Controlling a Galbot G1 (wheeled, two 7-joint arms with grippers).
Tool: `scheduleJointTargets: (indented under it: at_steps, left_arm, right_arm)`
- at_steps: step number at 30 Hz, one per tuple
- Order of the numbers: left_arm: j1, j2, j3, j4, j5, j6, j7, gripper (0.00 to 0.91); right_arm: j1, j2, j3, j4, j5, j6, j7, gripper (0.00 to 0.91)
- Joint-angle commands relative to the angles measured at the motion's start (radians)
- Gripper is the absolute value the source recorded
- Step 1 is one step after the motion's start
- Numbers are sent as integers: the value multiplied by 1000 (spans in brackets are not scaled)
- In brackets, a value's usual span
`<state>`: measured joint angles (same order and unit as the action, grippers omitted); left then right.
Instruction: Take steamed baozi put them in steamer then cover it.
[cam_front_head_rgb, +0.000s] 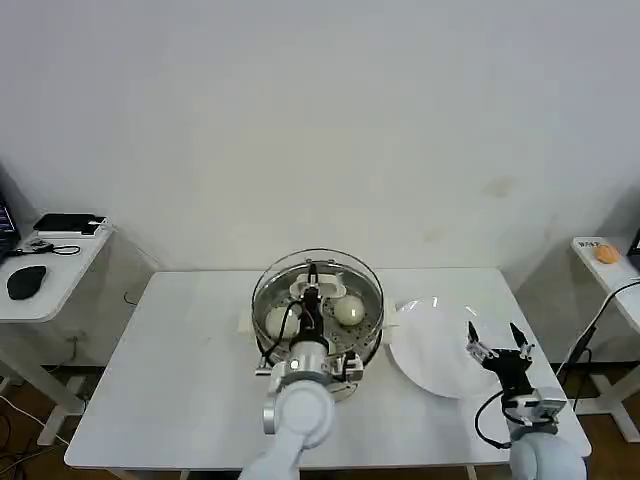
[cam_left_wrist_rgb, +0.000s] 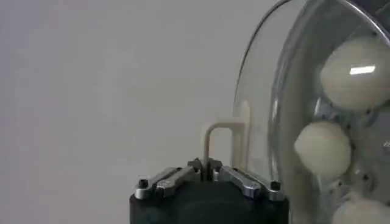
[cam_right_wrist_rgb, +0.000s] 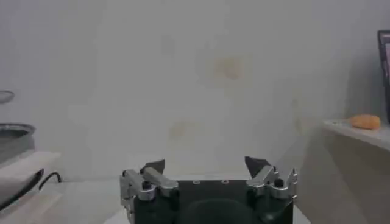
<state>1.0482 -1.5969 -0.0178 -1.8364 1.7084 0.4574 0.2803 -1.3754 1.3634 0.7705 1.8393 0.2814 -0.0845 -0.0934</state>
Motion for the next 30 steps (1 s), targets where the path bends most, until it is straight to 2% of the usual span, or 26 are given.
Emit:
scheduleJointTargets:
  at_steps: [1, 30]
  left_arm:
    - [-4, -12, 24, 37, -7, 6, 2, 0]
    - [7, -11, -13, 49, -14, 6, 14, 0]
  right_arm:
    - [17, 1, -5, -21, -8, 3, -1, 907]
    - [20, 6, -12, -34, -19, 12, -4, 907]
